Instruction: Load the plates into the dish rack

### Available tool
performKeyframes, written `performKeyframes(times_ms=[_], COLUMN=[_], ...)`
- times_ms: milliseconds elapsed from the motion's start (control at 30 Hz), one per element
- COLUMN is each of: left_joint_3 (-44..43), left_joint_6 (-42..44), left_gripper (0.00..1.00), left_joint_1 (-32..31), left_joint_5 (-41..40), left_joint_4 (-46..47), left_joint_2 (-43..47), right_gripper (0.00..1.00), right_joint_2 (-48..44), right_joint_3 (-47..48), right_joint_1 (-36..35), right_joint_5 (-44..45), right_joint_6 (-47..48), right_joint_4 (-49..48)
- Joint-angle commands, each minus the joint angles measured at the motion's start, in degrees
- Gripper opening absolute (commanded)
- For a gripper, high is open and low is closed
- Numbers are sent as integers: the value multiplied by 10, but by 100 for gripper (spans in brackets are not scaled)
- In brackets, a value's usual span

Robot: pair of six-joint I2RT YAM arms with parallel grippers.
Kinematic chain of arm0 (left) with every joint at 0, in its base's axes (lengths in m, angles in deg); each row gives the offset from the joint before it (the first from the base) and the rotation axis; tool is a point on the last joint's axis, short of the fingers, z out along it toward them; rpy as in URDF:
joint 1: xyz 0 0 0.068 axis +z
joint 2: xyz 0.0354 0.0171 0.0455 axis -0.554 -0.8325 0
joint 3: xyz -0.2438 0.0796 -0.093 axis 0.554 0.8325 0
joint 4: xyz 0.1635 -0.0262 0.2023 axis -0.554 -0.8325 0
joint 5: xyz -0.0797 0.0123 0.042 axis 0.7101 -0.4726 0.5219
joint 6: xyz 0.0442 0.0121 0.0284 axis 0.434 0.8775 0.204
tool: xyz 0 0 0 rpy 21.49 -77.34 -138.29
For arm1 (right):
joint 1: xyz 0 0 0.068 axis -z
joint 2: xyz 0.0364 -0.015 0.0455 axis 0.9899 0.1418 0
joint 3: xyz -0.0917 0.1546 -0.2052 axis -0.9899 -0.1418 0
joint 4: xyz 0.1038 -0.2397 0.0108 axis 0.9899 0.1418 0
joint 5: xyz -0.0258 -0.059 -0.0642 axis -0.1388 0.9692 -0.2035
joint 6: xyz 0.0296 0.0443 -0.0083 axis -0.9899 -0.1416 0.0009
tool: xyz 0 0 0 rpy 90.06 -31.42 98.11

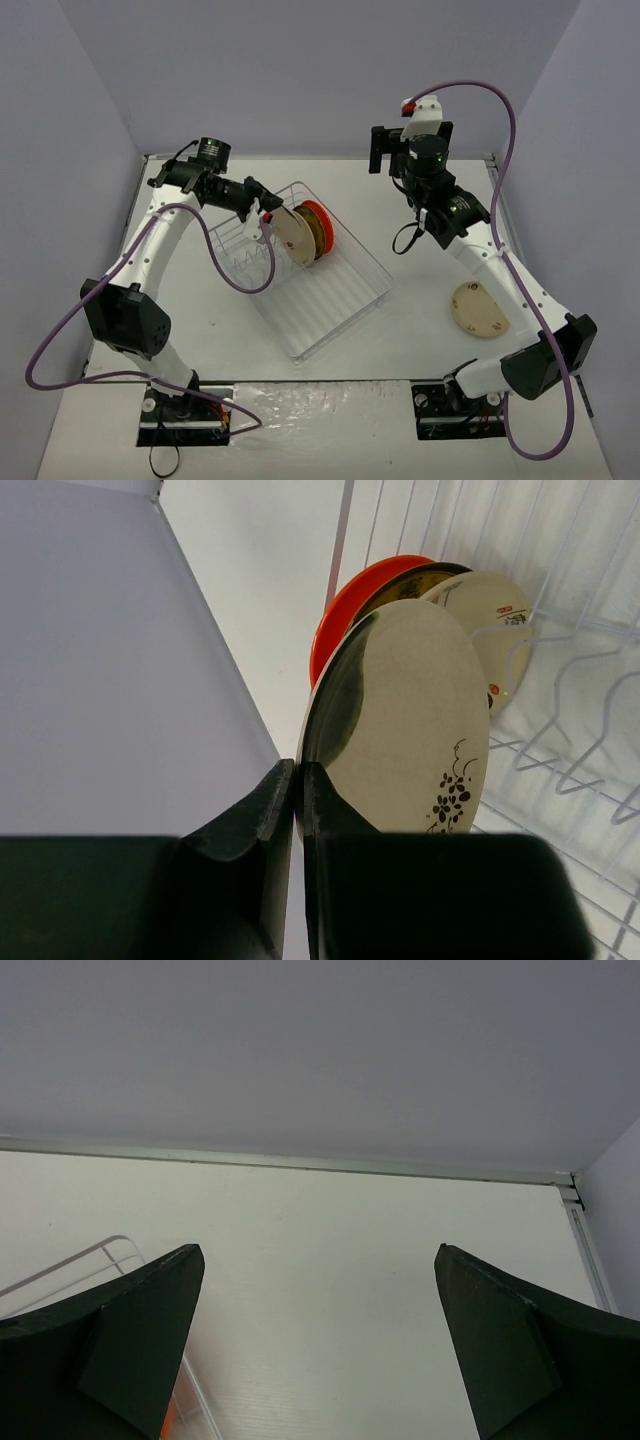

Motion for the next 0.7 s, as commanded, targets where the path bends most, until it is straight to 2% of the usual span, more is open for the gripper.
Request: performKeyframes(times_ms=[0, 200, 367, 667], left_joint_3=[-18, -37, -13, -13], left_joint_6=[205, 224, 229, 233], left_gripper=[0, 0, 0, 0], left_joint_1=[-6, -6, -7, -7], left_joint_5=[48, 49, 46, 55], left_joint_4=[11, 4, 48, 69], left_joint_2=[-25, -47, -44, -30], right_gripper=[97, 97, 97, 97], right_joint_2=[-11, -16, -11, 0], right_joint_3=[18, 15, 19, 28], right_joint_1=[4, 4, 4, 4], right_joint_5=[28, 35, 35, 33], right_joint_6=[-8, -13, -13, -10], right_joint_4=[-37, -36, -34, -37])
